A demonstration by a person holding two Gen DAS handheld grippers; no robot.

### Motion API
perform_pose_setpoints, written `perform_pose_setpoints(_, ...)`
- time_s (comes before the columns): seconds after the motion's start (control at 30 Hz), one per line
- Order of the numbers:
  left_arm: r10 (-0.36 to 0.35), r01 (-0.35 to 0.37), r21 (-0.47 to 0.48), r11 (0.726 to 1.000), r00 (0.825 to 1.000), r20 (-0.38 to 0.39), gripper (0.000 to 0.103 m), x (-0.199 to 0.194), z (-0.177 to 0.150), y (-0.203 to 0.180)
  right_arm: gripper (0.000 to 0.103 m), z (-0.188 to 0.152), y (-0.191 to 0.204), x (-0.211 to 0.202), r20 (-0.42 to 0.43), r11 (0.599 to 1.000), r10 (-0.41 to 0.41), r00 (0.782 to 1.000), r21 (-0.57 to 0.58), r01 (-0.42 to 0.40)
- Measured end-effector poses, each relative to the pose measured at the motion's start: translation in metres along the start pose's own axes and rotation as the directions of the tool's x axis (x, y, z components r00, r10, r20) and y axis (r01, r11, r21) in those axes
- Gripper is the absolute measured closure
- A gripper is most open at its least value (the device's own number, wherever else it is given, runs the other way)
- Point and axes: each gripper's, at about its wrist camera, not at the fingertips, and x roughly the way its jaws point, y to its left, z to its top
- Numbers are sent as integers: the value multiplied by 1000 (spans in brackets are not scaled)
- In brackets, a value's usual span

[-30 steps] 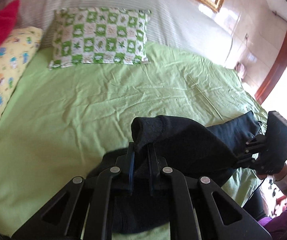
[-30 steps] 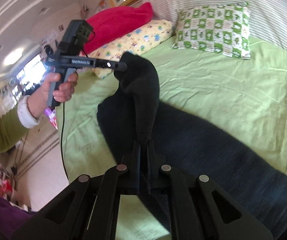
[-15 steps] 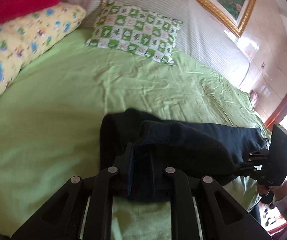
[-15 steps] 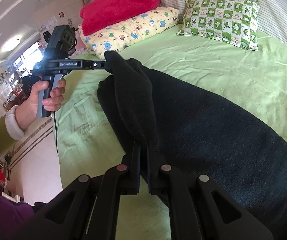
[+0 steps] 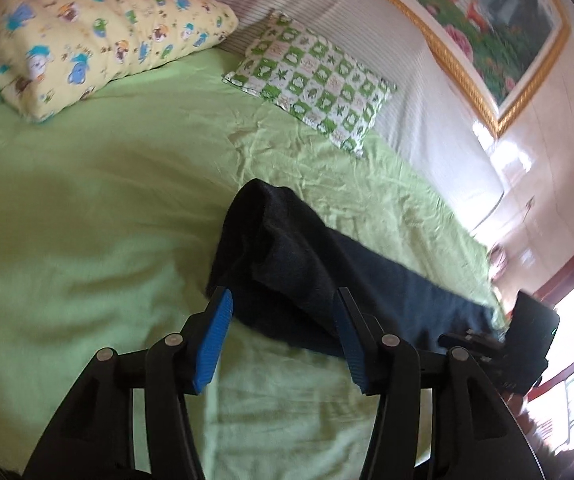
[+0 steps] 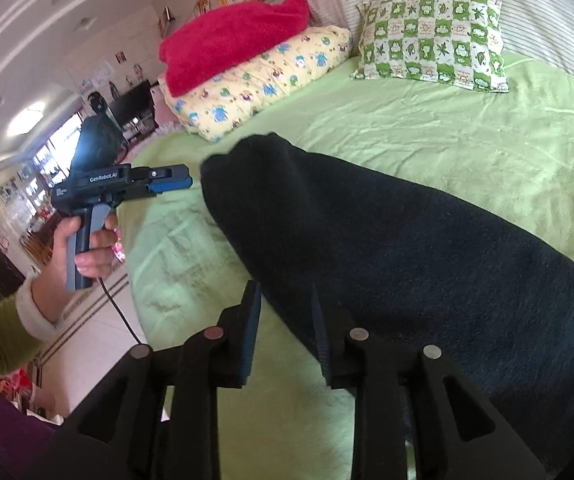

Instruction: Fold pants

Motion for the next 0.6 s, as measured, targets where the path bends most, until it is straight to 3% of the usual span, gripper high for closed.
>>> perform_pose_setpoints(0.17,-13,14,-82,997,1000,16,38,-3,2,-5,75,1,-1,-13,42,999,9,999,32,-10)
perform_pose_setpoints(0.27,-10,11,-113,994,1000,8,37,0,0,-9,75,3,-10,-23,76,996,3,997,86,-10)
perform_pose_setpoints(0.4,52,-54,-105,993,998,-18,36,11,-3,-19,74,1,-26,-40,116,987,-35,993,160,16)
perform_pose_setpoints(0.53,49,-56,-166,985,998,-47,35,23,-6,-12,57,-2,-43,-54,152,971,-79,985,233,42)
perform_pose_setpoints(0.6,56,-67,-188,980,997,-61,34,30,-5,-10,57,0,-49,-56,158,967,-90,983,252,48)
